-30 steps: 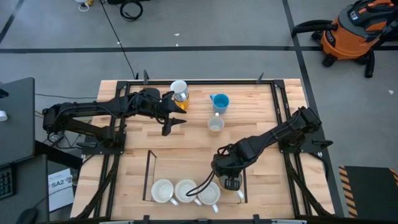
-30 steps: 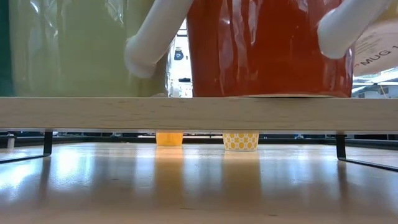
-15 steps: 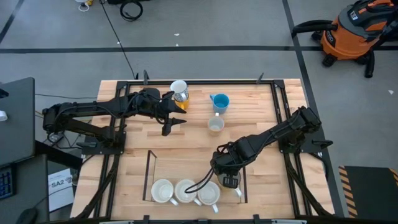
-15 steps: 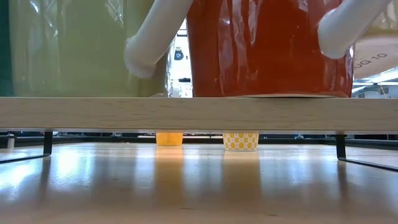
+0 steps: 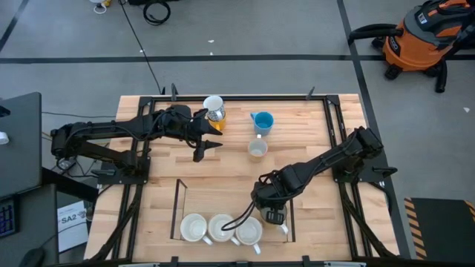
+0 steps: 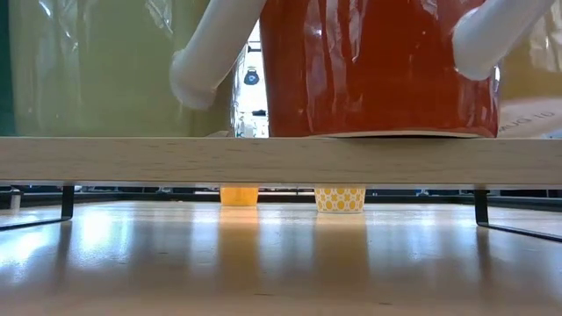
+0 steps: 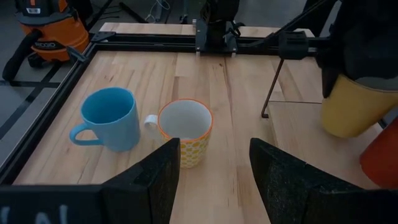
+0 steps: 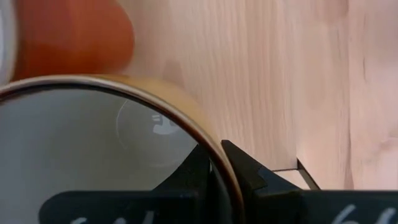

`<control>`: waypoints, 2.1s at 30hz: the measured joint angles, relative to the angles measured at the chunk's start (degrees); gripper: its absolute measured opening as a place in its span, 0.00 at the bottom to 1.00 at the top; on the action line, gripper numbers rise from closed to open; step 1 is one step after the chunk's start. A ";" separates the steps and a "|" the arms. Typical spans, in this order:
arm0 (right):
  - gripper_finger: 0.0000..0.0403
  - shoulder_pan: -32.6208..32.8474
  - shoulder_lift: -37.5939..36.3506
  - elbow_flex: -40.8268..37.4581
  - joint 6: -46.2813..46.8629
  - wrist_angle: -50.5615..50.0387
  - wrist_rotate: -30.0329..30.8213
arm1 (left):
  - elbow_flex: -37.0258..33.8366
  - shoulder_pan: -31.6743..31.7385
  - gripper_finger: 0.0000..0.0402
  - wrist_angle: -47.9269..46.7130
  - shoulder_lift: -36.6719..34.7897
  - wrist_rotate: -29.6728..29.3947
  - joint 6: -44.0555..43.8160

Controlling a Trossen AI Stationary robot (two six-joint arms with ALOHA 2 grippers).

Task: Place coffee mugs
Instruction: Put the light yellow mug on the shelf, then adjust the mugs on the shelf

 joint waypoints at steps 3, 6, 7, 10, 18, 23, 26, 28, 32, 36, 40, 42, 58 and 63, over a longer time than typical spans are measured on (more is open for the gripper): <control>0.09 -0.12 -0.02 0.02 -0.20 0.50 0.17 | 0.00 0.00 0.50 0.00 0.00 -0.02 0.00; 0.09 -0.10 -0.03 0.02 -0.27 0.09 0.84 | 0.00 0.00 0.50 0.00 0.00 0.00 -0.02; 0.09 -0.08 -0.02 0.02 -0.27 0.16 0.87 | 0.00 0.00 0.50 0.00 0.00 0.00 0.00; 0.10 -0.08 -0.08 -0.51 -0.70 1.01 0.94 | 0.00 0.00 0.50 -0.02 0.00 -0.01 0.00; 0.11 -0.08 -0.07 -3.50 -0.87 1.70 0.99 | 0.00 0.00 0.50 -0.02 0.00 0.00 0.00; 0.11 -0.08 -0.28 -4.29 -0.87 2.05 0.94 | 0.00 0.00 0.50 -0.02 0.00 0.00 0.00; 0.11 -0.08 -0.28 -4.32 -0.87 2.32 0.92 | 0.00 0.00 0.50 -0.02 0.00 0.00 0.00; 0.11 -0.08 -0.28 -4.35 -0.86 2.63 0.92 | 0.00 0.00 0.50 -0.02 0.00 -0.01 0.01; 0.11 -0.08 -0.28 -4.35 -0.87 2.82 0.92 | 0.00 0.00 0.50 -0.02 0.00 -0.01 0.00; 0.11 -0.08 -0.27 -4.38 -0.84 2.82 0.90 | 0.01 0.00 0.50 -0.03 0.00 0.00 -0.02; 0.15 -0.06 -0.09 -4.49 -0.79 2.99 0.50 | 0.00 0.00 0.50 -0.02 0.00 -0.01 -0.02; 0.19 -0.06 -0.07 -4.55 -0.82 2.80 -0.29 | 0.00 0.00 0.50 -0.02 0.00 0.00 -0.02; 0.34 -0.15 -0.83 -4.55 -0.70 2.82 -1.58 | 0.00 0.00 0.50 -0.02 0.00 0.08 -2.45; 0.34 -0.19 -3.84 -4.46 -0.68 2.80 -1.55 | 0.07 -0.24 0.50 0.56 -0.75 5.27 -7.73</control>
